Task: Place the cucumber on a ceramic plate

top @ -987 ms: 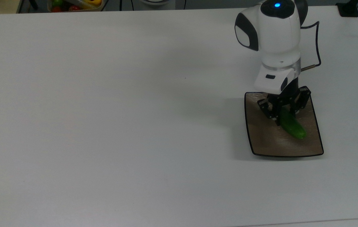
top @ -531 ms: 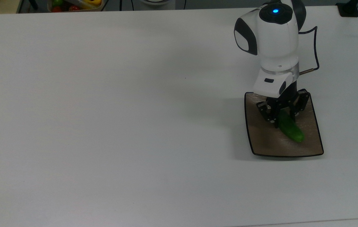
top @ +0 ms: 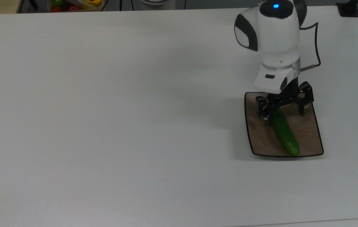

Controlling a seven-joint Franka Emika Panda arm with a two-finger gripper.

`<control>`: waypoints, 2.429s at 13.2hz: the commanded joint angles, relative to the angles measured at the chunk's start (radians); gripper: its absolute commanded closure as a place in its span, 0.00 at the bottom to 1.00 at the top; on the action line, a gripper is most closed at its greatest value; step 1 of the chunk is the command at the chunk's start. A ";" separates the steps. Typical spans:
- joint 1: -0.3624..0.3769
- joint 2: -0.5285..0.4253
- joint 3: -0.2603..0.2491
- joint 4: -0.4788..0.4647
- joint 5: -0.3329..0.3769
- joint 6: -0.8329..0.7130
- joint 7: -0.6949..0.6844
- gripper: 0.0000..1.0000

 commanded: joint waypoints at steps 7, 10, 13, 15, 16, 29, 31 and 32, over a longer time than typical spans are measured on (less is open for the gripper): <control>-0.129 -0.536 -0.010 -0.226 0.001 -0.654 0.033 0.00; -0.181 -0.635 -0.012 -0.230 0.001 -0.812 0.033 0.00; -0.222 -0.728 -0.067 -0.262 0.003 -0.937 0.030 0.00; -0.225 -0.765 -0.108 -0.287 0.004 -0.983 0.027 0.00; -0.229 -0.777 -0.128 -0.295 0.006 -0.998 0.025 0.00; -0.316 -0.754 -0.165 -0.333 0.013 -0.808 -0.240 0.00; -0.318 -0.753 -0.165 -0.333 0.013 -0.805 -0.251 0.00; -0.319 -0.754 -0.165 -0.333 0.013 -0.802 -0.251 0.00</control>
